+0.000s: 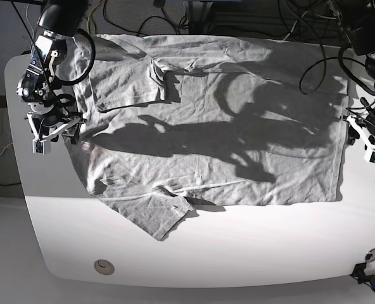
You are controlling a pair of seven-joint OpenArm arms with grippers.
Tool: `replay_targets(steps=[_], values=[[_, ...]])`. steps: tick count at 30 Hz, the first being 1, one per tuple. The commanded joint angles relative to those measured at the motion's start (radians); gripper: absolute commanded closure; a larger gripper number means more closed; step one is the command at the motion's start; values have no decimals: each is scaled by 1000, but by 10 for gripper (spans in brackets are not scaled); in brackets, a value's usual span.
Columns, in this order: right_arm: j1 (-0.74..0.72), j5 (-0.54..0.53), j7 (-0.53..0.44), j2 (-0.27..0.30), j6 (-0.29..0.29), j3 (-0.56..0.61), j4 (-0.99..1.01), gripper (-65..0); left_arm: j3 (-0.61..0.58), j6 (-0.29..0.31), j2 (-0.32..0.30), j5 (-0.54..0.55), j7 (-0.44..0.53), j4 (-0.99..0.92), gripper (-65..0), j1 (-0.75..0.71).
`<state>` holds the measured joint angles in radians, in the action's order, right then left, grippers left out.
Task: Fold the T-shirt properly
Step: 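Move both grippers along the shirt sides to the opposite sleeve-side edge, then lower both grippers and pinch the opposite edge of the shirt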
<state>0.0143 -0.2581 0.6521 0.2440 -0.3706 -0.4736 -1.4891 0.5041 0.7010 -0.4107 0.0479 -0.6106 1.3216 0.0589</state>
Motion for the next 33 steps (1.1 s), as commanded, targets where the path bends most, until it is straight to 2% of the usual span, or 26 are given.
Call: replay_targets(steps=[1,6,9,12,16,18,25,31,33], values=[[-66,-10,-27,19,-5,-1,12,-358,3,-3,-21,8,24,11,-330,48],[-202,-10,-35,44,-5,77,153,-357,0,-3,-3,7,25,-60,-330,121],[-262,-10,-104,47,-5,123,252,-357,-14,-3,-1,8,28,-126,-329,180],[-328,-8,-170,50,-5,187,353,-357,-45,-3,-1,8,91,-204,-329,221],[-423,-8,-245,81,-1,258,514,-357,-68,-3,-7,7,157,-322,-329,281],[-478,0,-294,84,-1,261,601,-357,-88,-3,-9,7,186,-393,-329,321],[-618,214,-455,82,-5,261,862,-358,-173,-3,-29,8,294,-566,-329,398],[-656,228,-486,79,-6,260,977,-360,-173,-3,-30,8,324,-581,-329,404],[-653,227,-486,51,-6,260,977,-357,-173,-3,-30,8,324,-575,-329,404]])
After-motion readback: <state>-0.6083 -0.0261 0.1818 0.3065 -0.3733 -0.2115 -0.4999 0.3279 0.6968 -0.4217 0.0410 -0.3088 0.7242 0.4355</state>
